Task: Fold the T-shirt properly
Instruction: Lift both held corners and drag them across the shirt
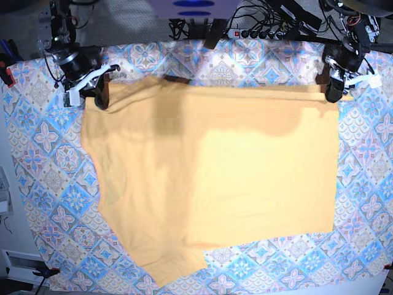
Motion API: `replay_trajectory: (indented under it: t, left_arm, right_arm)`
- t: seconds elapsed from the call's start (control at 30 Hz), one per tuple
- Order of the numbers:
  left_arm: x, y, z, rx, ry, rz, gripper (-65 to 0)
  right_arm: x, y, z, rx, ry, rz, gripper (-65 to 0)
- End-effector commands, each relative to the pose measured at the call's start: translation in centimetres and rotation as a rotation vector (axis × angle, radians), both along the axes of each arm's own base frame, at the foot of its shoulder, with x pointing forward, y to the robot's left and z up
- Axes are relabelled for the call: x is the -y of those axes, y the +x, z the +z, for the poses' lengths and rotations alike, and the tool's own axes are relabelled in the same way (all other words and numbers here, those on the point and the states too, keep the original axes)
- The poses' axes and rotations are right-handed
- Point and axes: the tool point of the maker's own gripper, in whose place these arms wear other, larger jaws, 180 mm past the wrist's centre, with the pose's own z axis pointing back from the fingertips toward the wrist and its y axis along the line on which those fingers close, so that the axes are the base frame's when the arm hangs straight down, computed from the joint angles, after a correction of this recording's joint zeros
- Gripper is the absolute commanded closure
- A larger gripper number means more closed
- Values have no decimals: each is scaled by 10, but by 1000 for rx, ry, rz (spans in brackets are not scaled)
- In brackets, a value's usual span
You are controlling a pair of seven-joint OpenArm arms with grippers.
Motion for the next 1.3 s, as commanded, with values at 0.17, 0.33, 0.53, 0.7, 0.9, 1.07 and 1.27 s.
replay_trajectory:
  t: [0.17, 0.33, 0.53, 0.7, 0.9, 1.07, 1.27]
  left_arm:
    - [-7, 43, 28, 104, 87, -25, 0]
    - [-8, 73, 41, 149, 142, -38, 0]
    - [-14, 102, 48, 173, 190, -34, 0]
    - [-20, 118, 40, 158, 195, -20, 0]
    - [-24, 126, 24, 123, 182, -4, 0]
    - [-24, 132, 26, 119, 213, -9, 0]
    - [-25, 128, 8, 76, 182, -1, 0]
  right_arm:
    - [1, 53, 32, 119, -11, 17, 0]
    - [7, 85, 36, 135, -21, 5, 0]
    - [15, 116, 30, 146, 8, -48, 0]
    - [17, 138, 16, 123, 40, -86, 0]
    - [1, 163, 1, 92, 70, -68, 0]
    - [-17, 188, 0, 140, 84, -38, 0]
    - [-32, 207, -11, 158, 81, -8, -2]
